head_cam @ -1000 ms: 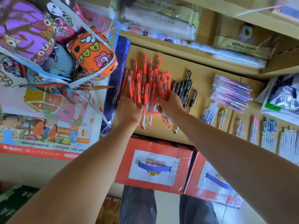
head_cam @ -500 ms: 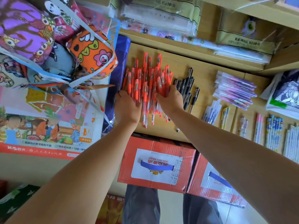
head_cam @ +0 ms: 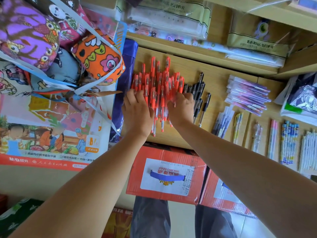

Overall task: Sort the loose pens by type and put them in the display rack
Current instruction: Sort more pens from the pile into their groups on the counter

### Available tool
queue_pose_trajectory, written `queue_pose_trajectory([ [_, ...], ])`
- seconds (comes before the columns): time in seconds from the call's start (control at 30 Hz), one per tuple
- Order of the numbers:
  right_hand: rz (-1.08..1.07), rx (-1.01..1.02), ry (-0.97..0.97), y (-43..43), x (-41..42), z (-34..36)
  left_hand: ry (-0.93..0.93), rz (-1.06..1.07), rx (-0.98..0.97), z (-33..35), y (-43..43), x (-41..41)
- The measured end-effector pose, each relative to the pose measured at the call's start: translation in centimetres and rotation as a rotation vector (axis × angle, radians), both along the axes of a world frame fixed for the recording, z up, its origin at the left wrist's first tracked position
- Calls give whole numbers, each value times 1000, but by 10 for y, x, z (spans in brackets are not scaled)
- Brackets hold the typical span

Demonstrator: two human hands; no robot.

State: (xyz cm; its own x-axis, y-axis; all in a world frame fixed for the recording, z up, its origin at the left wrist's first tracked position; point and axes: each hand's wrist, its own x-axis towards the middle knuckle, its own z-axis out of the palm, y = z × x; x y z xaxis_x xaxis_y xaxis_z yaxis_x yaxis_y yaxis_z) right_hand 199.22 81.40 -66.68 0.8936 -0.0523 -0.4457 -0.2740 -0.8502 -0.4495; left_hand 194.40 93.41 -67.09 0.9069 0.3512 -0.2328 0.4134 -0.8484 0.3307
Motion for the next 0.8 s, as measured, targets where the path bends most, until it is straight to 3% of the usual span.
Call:
queue_pose_trajectory([
  [0.23, -64, 9, -18, 3, -7, 3, -46, -198, -10, -5, -4, -4],
  [0.8, -57, 50, -86, 7, -1, -10, -55, -322, 10, -14, 5, -1],
])
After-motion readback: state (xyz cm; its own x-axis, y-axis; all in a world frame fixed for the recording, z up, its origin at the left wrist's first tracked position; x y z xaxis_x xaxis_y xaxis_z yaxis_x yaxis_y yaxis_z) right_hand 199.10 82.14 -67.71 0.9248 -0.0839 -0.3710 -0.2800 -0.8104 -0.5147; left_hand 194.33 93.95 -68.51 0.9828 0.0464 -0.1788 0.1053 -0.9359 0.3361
